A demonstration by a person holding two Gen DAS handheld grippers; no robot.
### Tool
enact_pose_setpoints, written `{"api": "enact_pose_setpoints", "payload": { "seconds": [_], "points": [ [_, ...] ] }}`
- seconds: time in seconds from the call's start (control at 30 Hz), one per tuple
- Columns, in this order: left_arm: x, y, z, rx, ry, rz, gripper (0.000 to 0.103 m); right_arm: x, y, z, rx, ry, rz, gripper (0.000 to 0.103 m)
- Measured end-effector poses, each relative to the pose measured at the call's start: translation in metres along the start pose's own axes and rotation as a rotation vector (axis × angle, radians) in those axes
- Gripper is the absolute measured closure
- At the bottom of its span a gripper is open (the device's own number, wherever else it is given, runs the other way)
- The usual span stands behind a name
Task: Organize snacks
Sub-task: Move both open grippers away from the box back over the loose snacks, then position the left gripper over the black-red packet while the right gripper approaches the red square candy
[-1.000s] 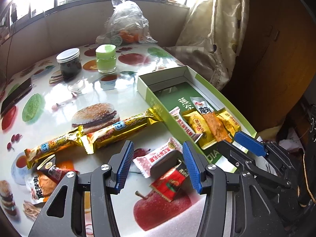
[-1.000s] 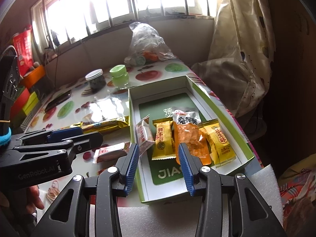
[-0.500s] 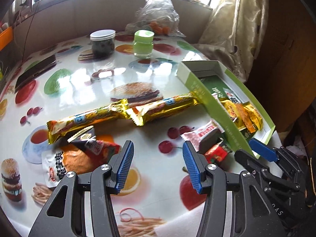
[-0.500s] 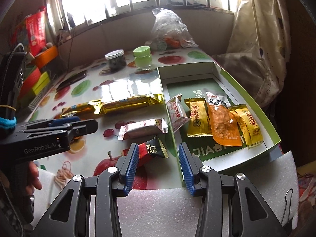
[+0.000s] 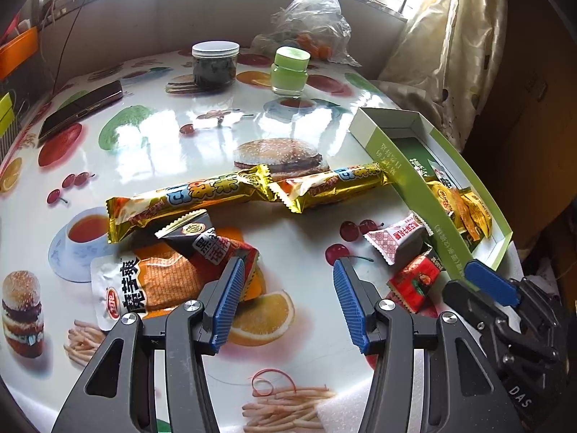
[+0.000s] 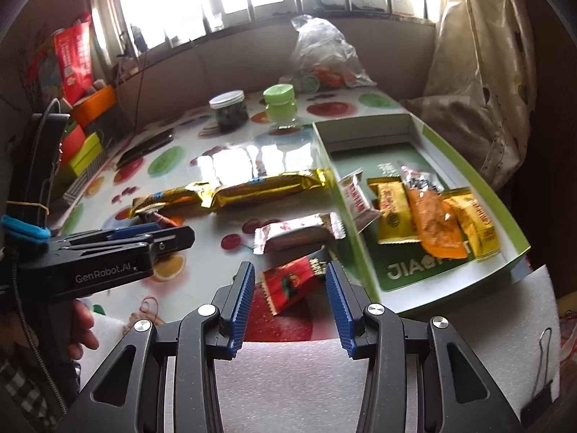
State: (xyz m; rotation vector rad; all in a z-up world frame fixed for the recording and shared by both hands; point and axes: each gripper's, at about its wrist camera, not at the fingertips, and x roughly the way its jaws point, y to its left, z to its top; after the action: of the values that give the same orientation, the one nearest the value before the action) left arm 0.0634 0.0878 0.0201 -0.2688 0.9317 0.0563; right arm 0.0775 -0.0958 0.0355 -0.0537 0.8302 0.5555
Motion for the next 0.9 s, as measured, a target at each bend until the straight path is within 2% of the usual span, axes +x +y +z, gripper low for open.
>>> {"api": "enact_pose_setpoints", "payload": {
  "seconds": [0.37, 0.7, 0.77, 0.83, 0.9],
  "points": [
    [-0.012, 0.031, -0.004, -0.057, -0.022, 0.031, 0.05, 0.041, 0.007, 0.0, 0.031, 0.123, -0.028, 0.062],
    [-0.021, 0.069, -0.006, -0.154, -0.034, 0.079, 0.05, 0.052, 0.01, 0.006, 0.047, 0.125, -0.067, 0.062],
    [-0.019, 0.071, -0.004, -0.164, -0.03, 0.084, 0.05, 0.053, 0.014, 0.007, 0.033, 0.122, -0.054, 0.062],
    [-0.015, 0.07, -0.002, -0.157, -0.025, 0.122, 0.05, 0.054, 0.018, 0.007, 0.016, 0.122, -0.027, 0.062],
    [-0.011, 0.069, 0.0, -0.16, -0.014, 0.101, 0.05, 0.055, 0.019, 0.007, 0.01, 0.122, -0.002, 0.062]
  ]
}}
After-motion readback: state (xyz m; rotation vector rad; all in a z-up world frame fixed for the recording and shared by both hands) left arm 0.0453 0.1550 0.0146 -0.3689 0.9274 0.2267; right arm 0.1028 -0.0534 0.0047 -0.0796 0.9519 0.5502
